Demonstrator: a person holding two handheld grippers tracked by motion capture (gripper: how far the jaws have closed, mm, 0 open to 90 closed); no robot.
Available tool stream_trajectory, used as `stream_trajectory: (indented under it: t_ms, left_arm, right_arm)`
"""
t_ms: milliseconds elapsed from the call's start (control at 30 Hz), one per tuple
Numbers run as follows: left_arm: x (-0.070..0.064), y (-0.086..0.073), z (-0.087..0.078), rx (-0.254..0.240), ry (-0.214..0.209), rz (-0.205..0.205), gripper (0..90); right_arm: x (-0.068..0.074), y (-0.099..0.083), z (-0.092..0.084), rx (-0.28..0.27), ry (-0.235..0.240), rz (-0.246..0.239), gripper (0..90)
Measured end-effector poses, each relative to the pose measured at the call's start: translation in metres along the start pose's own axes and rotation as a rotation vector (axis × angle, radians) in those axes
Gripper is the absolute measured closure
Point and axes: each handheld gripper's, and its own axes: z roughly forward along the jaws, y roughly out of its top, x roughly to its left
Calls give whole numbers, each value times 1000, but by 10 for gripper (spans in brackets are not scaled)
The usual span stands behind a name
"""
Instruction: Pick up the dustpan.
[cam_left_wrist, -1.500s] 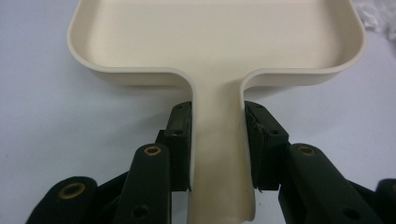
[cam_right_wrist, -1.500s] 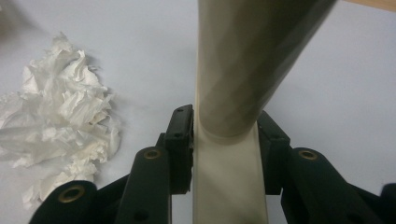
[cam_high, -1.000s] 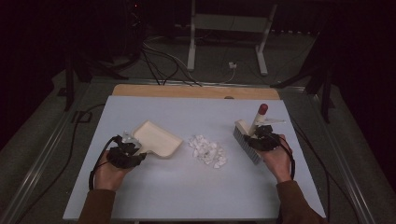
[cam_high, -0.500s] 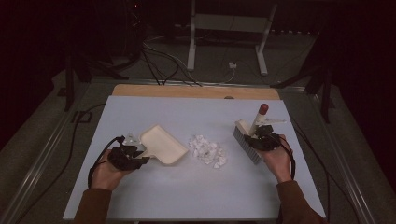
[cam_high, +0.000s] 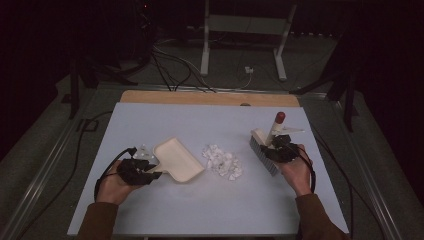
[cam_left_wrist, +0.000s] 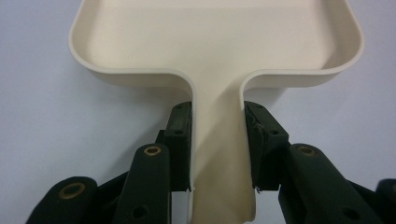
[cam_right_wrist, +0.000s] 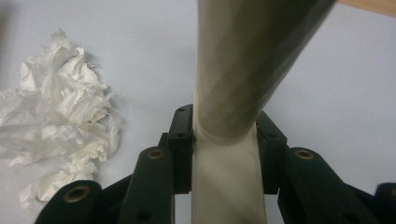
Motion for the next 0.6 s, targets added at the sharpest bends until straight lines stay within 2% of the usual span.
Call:
stream_trajectory:
  t_ms: [467, 600]
  left_arm:
    - [-7, 3, 6, 15, -29, 51, 665]
    - [-9, 6, 9, 32, -37, 82, 665]
  right_arm:
    - [14, 2, -2, 11, -29, 7, 668]
    - [19, 3, -2, 14, -35, 9, 668]
